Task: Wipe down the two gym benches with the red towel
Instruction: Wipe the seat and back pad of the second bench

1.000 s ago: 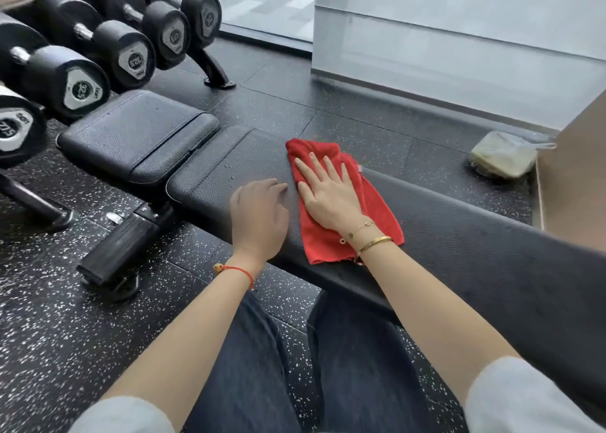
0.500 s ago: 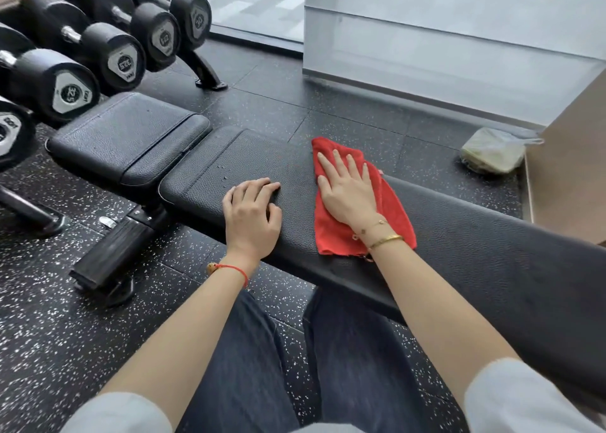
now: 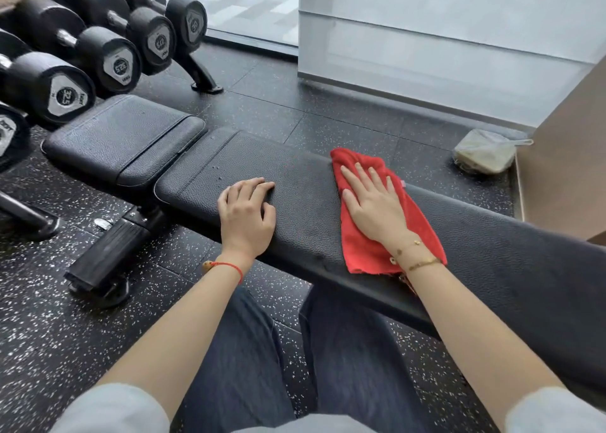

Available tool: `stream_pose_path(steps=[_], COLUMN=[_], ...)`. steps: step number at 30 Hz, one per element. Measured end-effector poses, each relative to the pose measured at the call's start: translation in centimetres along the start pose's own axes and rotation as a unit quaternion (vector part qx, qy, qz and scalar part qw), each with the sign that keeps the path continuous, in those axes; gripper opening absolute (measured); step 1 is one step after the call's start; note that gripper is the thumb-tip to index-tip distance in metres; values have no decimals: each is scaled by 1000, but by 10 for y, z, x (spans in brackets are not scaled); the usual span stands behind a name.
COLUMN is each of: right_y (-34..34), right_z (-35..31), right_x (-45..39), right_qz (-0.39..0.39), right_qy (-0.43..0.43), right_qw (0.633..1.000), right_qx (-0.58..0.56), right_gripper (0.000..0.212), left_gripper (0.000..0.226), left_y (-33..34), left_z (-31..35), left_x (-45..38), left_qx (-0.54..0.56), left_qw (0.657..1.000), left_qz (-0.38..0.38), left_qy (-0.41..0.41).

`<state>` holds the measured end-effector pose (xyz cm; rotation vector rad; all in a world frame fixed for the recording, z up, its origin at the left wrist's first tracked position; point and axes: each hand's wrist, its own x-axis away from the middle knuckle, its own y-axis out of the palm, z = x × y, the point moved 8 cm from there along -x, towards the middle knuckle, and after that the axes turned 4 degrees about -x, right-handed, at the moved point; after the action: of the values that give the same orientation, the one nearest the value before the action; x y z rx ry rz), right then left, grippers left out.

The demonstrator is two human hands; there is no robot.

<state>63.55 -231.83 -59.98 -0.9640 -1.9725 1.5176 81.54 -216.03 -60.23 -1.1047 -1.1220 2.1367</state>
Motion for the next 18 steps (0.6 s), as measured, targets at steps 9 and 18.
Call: stream_pose_path(steps=[9, 18], right_y=[22, 12], right_z=[-82, -40], right_x=[12, 51], right_qz=[39, 38], right_qy=[-12, -30], right_qw=[999, 999], right_qx=[-18, -3], right_gripper=[54, 53], left_gripper=[41, 41], left_y=[-1, 1], left_z=[-1, 1], left_x=[-1, 0], left_qx=[-6, -7], left_qw=[1000, 1000], left_qz=[1, -2], left_qy=[-4, 2])
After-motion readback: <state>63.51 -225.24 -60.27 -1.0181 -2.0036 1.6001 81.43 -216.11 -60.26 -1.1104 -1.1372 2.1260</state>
